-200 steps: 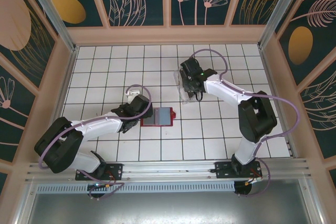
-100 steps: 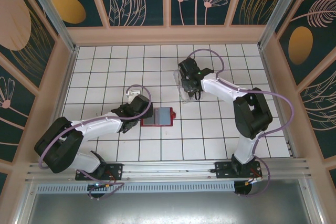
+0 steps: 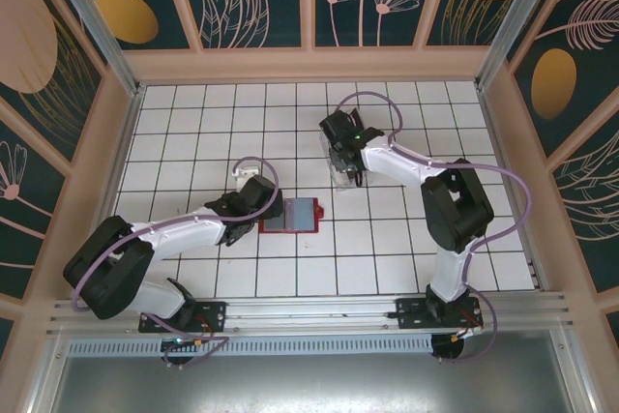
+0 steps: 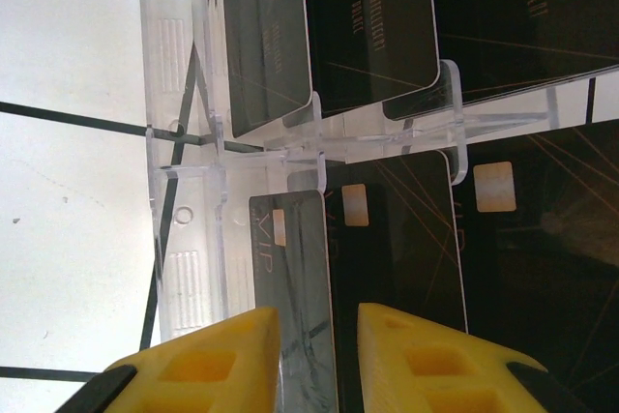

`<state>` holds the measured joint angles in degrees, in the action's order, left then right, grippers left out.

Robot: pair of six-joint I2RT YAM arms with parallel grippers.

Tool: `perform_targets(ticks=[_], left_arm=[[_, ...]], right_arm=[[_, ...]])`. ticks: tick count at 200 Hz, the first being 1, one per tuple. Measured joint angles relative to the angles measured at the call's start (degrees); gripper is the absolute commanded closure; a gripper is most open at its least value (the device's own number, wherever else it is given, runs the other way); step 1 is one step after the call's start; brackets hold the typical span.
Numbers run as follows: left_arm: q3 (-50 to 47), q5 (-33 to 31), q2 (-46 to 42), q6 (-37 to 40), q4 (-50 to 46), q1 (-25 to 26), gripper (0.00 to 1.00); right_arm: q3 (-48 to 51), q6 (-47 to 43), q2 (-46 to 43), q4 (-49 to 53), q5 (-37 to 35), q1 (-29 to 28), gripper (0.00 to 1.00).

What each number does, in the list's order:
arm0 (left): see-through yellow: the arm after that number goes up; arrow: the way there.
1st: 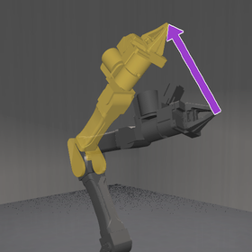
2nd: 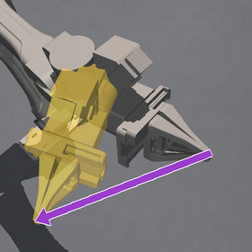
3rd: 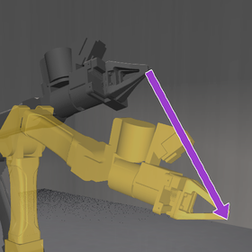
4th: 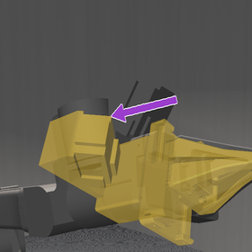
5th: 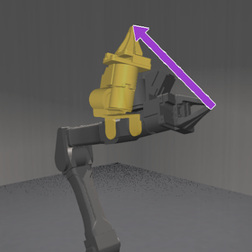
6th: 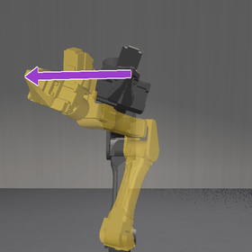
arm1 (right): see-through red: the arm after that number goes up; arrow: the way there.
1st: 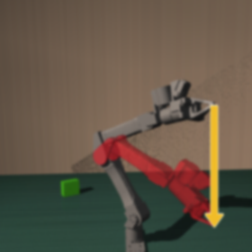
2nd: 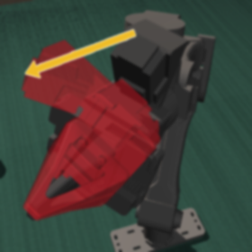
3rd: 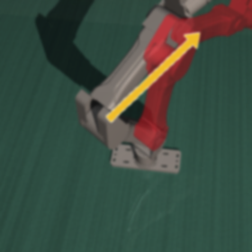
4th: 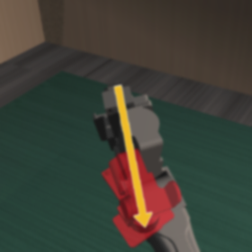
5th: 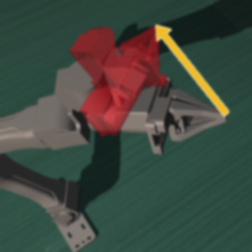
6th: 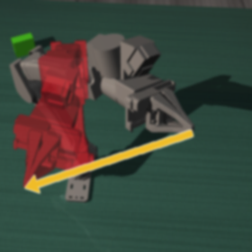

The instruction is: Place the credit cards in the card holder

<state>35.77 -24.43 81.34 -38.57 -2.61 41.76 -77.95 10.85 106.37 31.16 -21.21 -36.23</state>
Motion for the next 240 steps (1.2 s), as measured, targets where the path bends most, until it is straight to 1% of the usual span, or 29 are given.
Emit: perform_targets(ticks=[74,139,216,240], left_arm=[[-0.76,0.0,-0.44,0.0,0.59,0.0,0.02],[-1.11,0.0,-0.5,0.0,0.96,0.0,0.02],[-1.38,0.02,-0.5,0.0,1.11,0.0,0.02],[-1.38,0.02,-0.5,0.0,1.11,0.0,0.02]], right_arm=[[-0.57,-0.07,0.9,0.66,1.22,0.0,0.78],[-0.57,-0.02,1.81,1.38,2.21,0.0,0.84],[-1.68,0.0,1.81,2.25,3.54,0.22,0.84],[-1.73,0.13,1.81,2.25,4.61,0.79,0.87]])
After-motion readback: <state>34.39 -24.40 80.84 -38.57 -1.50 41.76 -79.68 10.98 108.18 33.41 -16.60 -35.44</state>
